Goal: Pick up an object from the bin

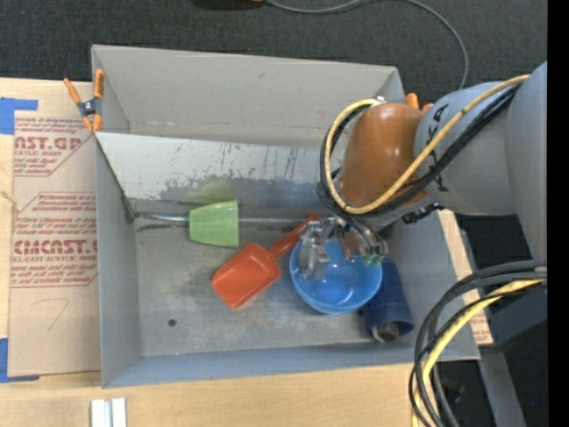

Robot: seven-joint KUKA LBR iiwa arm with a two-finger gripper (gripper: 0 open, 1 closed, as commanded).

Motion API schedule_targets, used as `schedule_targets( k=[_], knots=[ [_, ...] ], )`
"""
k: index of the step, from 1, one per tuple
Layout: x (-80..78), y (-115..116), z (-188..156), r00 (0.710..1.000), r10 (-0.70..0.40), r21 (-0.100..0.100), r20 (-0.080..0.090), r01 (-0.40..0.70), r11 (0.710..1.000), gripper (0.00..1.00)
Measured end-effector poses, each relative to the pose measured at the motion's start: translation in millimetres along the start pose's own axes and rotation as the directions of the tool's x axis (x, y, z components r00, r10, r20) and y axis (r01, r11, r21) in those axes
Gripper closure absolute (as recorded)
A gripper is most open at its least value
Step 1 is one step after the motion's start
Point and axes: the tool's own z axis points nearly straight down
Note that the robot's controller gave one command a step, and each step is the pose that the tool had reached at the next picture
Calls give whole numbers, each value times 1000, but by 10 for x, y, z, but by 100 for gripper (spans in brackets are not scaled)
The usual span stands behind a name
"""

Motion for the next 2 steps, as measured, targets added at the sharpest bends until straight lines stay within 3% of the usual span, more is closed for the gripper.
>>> schedule_targets(
  k=[1, 2],
  knots=[
    [279, -25, 122, 998, -66, 1, 3, 66, 998, 100],
    [272, 6, 137, 995, -104, 2, 3, 104, 995, 100]
  ],
)
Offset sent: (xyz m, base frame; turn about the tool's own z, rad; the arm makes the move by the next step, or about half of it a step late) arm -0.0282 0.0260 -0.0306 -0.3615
